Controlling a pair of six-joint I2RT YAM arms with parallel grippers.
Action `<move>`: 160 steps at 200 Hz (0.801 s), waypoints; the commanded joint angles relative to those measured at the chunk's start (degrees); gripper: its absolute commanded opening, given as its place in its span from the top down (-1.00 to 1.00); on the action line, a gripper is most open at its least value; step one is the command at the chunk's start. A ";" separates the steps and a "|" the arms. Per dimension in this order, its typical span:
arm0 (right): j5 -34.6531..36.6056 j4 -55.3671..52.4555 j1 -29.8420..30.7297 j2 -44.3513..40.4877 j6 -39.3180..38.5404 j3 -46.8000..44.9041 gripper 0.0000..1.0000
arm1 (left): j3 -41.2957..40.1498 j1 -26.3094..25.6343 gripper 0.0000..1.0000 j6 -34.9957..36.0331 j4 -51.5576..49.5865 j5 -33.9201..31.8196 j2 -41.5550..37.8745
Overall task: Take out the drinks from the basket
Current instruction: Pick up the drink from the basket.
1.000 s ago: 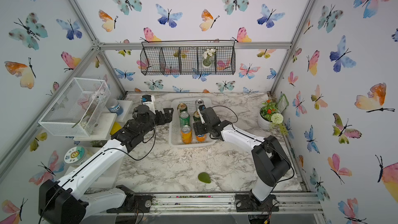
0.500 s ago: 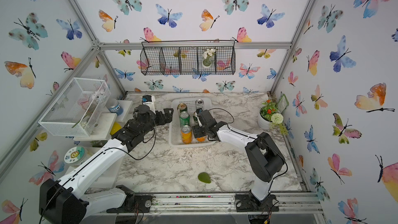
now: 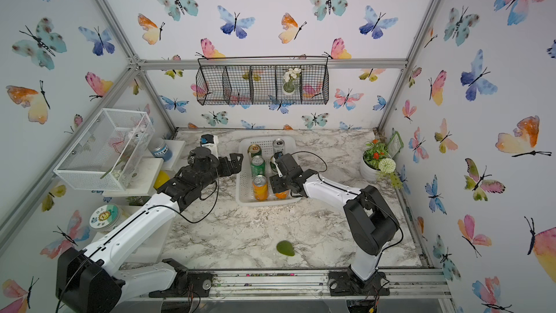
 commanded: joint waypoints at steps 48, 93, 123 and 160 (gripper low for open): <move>0.39 -4.51 0.19 -7.39 0.41 8.28 -0.04 | 1.80 -0.02 -0.97 0.23 -0.42 0.41 -0.74; 1.72 -7.05 -0.78 -10.69 -0.34 13.97 -0.04 | 1.87 0.00 -0.97 -0.13 -0.66 -0.15 -0.92; 2.57 -8.61 -4.75 -10.59 -1.05 18.14 -0.04 | 1.98 0.08 -0.97 -0.98 -0.66 0.03 -0.70; 0.27 -5.24 -14.78 -8.87 1.43 18.69 -0.02 | 1.62 1.38 -0.97 -3.21 -0.99 2.75 0.46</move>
